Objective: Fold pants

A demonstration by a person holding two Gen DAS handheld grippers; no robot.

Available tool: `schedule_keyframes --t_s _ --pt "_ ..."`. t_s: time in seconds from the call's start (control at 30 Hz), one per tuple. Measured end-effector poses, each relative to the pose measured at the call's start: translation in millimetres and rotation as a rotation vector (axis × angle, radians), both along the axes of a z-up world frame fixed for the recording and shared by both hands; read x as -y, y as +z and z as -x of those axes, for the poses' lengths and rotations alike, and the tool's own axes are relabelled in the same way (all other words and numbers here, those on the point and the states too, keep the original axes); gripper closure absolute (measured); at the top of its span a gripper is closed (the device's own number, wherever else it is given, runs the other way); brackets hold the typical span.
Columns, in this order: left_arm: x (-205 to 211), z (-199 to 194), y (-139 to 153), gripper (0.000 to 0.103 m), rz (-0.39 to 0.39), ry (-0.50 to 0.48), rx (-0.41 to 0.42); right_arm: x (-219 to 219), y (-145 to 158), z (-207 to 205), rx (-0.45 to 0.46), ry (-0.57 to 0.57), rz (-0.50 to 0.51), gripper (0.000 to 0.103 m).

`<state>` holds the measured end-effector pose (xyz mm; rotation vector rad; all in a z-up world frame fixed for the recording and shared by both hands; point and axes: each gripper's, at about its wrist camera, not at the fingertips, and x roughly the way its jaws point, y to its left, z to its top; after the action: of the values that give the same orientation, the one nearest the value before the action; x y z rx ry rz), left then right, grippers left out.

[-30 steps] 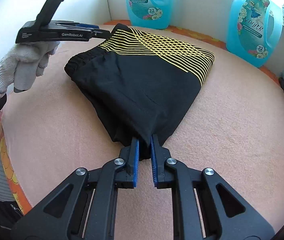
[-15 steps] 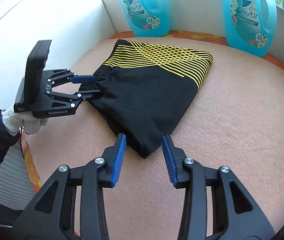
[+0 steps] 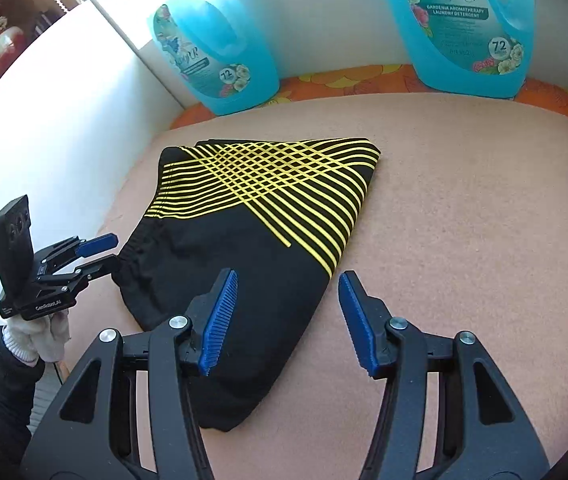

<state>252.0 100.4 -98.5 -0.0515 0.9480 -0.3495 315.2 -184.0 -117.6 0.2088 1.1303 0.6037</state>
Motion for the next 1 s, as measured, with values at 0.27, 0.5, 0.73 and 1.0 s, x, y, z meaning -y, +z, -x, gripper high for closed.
schedule_keyframes --t_s 0.27,0.5,0.73,1.0 --pt "1 -40 -17 0.043 0.067 0.067 -0.108 11 -29 -54 -0.081 -0.111 -0.136 0.047" --pt "7 -60 -30 0.043 0.043 0.093 -0.114 2 -32 -63 -0.073 -0.103 -0.173 0.047" --pt "16 -61 -32 0.043 -0.017 0.073 -0.057 -7 -30 -62 -0.032 -0.079 -0.145 0.048" --pt "16 -61 -34 0.063 -0.012 0.12 -0.012 -11 -26 -60 -0.011 -0.037 -0.09 0.048"
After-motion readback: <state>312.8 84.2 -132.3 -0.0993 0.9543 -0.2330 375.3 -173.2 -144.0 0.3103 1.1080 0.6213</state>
